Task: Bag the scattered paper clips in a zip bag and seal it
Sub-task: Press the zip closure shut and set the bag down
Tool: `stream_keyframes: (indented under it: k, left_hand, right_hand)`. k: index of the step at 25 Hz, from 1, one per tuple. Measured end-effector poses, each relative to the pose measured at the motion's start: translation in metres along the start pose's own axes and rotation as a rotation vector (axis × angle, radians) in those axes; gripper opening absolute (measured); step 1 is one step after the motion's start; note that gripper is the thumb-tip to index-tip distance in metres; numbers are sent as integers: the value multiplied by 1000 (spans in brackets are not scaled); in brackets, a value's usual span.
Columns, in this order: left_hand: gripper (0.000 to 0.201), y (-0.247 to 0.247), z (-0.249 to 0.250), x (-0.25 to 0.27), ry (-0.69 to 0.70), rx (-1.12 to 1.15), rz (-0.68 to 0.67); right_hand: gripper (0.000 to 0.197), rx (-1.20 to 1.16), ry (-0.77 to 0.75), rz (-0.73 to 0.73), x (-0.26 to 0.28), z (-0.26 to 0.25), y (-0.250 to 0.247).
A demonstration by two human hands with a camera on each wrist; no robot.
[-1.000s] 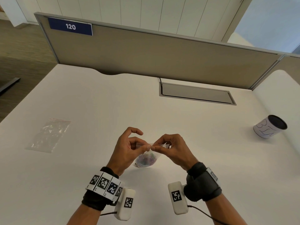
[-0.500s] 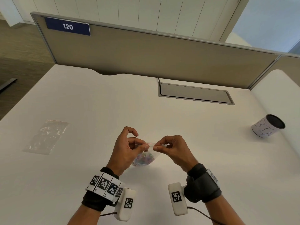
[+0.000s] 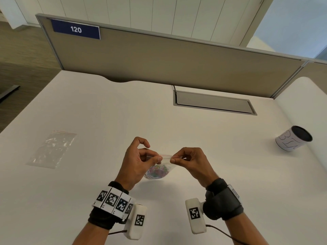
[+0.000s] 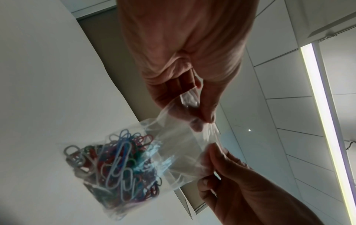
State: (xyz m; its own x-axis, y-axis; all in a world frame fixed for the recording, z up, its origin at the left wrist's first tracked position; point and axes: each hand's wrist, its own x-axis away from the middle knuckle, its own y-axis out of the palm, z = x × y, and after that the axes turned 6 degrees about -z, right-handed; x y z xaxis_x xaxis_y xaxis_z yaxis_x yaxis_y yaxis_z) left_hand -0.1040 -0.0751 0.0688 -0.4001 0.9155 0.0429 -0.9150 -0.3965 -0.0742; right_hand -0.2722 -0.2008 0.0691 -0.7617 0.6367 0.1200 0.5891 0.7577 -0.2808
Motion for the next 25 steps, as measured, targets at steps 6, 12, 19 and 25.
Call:
stream_keyframes:
  k: [6,12,19,25]
  left_hand:
    - [40,-7,1,0,15,21,25]
    - [40,-7,0,1,6,23,30]
    - [40,-16,2,3,14,54,35]
    - [40,-24,-2,6,-5,65,31]
  right_hand:
    - [14,-232,-5,8,3,3,-2]
    - [9,-189,-8,23,2,3,4]
    - [12,-278,-16,-5,3,-2,12]
    - [8,-165,-36,-8,0,-8,25]
